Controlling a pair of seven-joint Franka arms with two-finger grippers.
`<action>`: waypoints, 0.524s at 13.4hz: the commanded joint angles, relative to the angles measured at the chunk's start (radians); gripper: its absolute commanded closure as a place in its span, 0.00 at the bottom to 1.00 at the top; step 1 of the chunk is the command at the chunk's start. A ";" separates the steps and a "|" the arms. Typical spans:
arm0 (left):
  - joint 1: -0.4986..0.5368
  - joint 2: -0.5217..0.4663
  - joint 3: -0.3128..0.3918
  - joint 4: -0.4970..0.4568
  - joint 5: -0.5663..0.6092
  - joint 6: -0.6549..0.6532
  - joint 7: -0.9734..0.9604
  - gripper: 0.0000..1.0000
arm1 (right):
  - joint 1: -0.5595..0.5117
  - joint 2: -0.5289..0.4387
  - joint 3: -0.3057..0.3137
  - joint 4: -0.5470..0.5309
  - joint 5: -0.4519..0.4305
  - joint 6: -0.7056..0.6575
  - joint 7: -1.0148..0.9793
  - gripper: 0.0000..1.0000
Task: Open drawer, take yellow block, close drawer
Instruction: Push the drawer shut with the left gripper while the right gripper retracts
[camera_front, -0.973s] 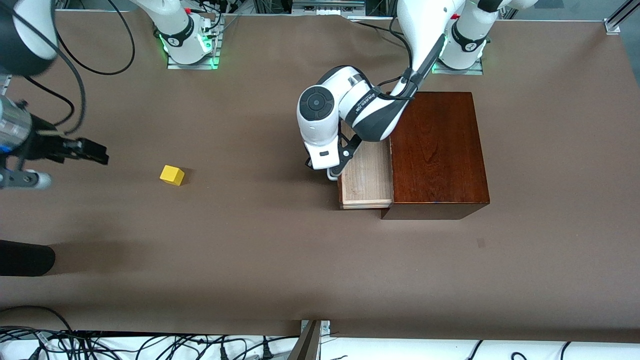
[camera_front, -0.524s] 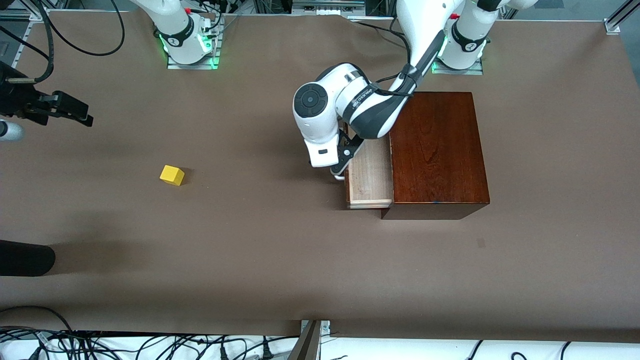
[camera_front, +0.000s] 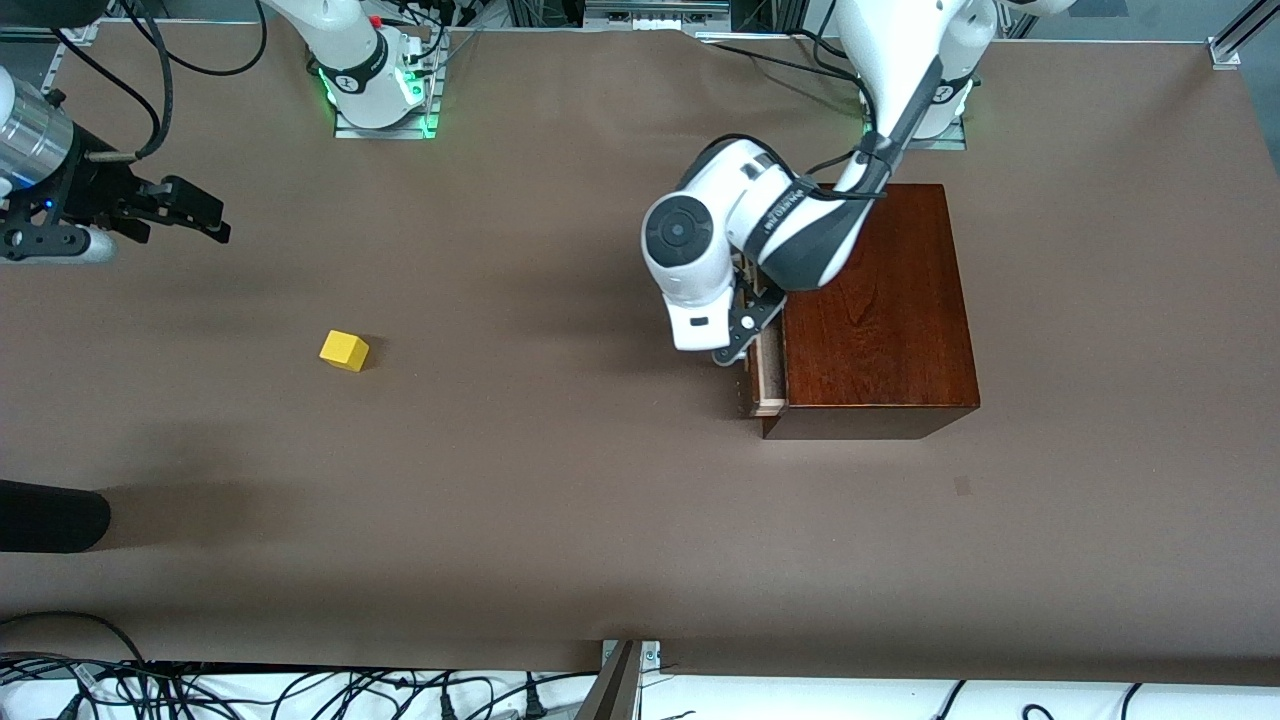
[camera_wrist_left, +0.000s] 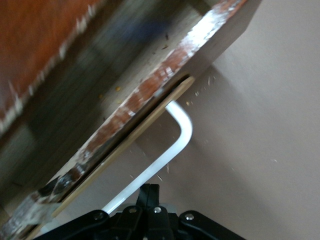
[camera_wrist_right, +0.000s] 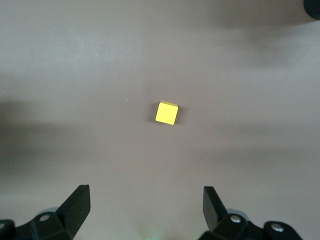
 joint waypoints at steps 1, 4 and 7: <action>0.053 -0.046 0.009 -0.066 0.033 -0.002 0.074 1.00 | -0.073 -0.027 0.072 -0.031 -0.006 0.019 -0.001 0.00; 0.065 -0.051 0.009 -0.066 0.032 -0.004 0.079 1.00 | -0.076 -0.012 0.070 -0.011 -0.003 0.010 -0.004 0.00; 0.067 -0.092 0.003 -0.049 0.010 -0.004 0.091 1.00 | -0.090 -0.007 0.073 -0.015 -0.005 0.009 -0.018 0.00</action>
